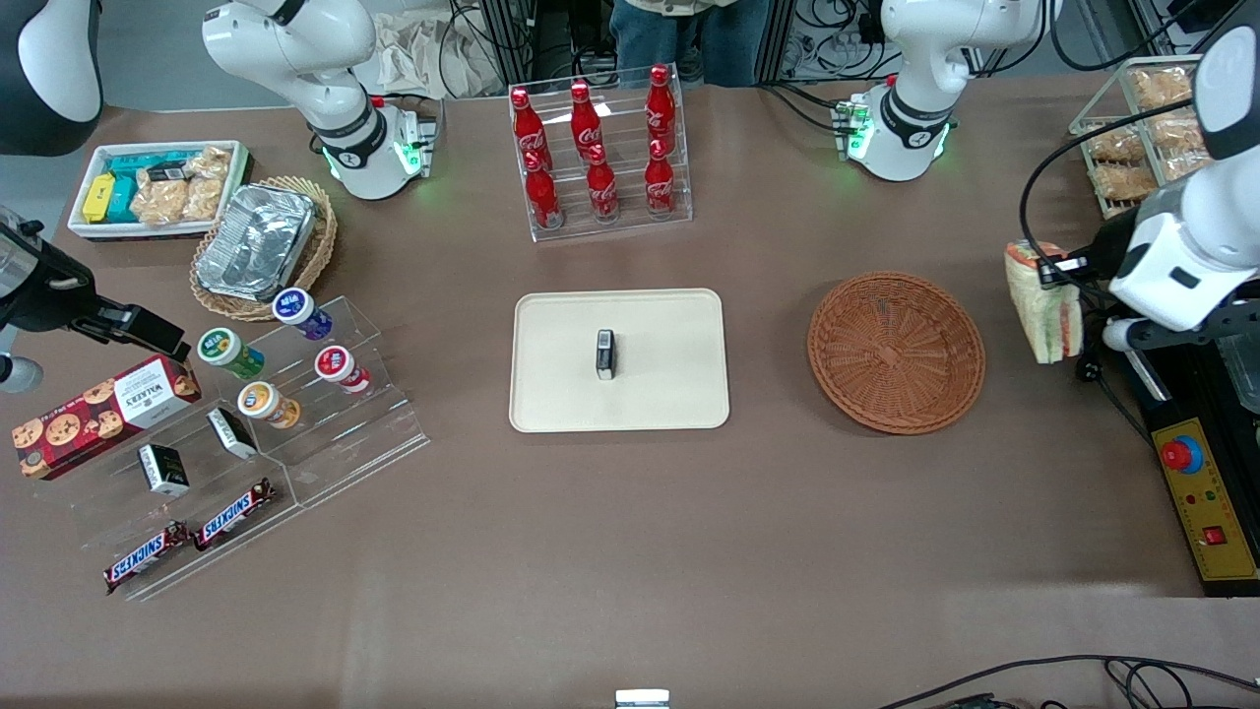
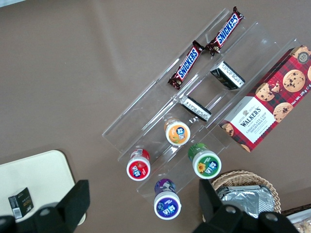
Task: Place sandwich from basket to tray
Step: 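Carry the sandwich with the left gripper toward the white tray, then lower the sandwich onto the tray beside the black box, then open the left gripper to release the sandwich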
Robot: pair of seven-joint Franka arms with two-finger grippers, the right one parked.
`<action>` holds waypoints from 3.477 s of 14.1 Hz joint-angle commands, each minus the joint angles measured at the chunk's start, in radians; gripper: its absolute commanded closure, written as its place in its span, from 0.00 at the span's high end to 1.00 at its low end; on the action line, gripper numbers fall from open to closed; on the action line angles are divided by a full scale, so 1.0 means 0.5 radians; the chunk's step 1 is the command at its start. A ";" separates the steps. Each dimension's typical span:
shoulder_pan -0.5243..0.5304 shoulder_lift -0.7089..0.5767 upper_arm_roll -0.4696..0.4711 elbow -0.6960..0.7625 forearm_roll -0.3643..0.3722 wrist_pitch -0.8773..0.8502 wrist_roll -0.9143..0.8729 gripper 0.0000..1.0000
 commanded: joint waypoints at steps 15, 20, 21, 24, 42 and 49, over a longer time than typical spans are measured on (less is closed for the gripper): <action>-0.492 0.396 -0.459 0.058 -0.191 0.416 -0.379 0.00; -0.630 0.458 -0.459 -0.331 -0.228 1.026 -0.391 0.00; -0.649 0.503 -0.462 -0.356 -0.234 1.118 -0.388 0.00; -0.759 0.663 -0.456 -0.362 -0.250 1.349 -0.425 0.00; -0.539 0.517 -0.441 -0.501 -0.173 1.467 -0.389 0.99; -0.113 0.265 -0.438 -0.120 -0.029 0.586 0.409 0.99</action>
